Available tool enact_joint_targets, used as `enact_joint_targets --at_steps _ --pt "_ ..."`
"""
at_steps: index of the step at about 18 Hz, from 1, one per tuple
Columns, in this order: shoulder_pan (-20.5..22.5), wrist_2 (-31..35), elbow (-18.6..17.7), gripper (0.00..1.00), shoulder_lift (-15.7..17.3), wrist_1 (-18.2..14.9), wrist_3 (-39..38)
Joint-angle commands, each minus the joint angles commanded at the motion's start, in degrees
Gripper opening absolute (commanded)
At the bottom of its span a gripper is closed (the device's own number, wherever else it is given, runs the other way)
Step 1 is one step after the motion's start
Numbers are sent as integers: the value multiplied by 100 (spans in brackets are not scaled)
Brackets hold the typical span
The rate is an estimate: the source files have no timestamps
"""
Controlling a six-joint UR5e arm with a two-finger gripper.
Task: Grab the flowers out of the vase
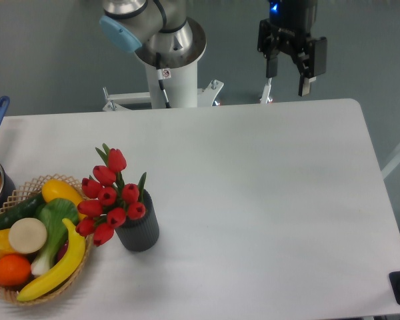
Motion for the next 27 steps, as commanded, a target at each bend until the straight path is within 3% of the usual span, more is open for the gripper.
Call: enact_joint_targets --at_steps 8,10,16,21,23,27 --pt "-79 -26 -61 100 0 0 -62" --pt "-79 -88 -254 100 96 17 -140" --pt "-88 -799 -896 100 264 922 -1377" --pt "-219 -826 -940 100 237 958 -2056" --pt "-324 -870 -1115 100 229 975 -2179" --pt "-545 -1676 -1555 100 229 1090 -2521"
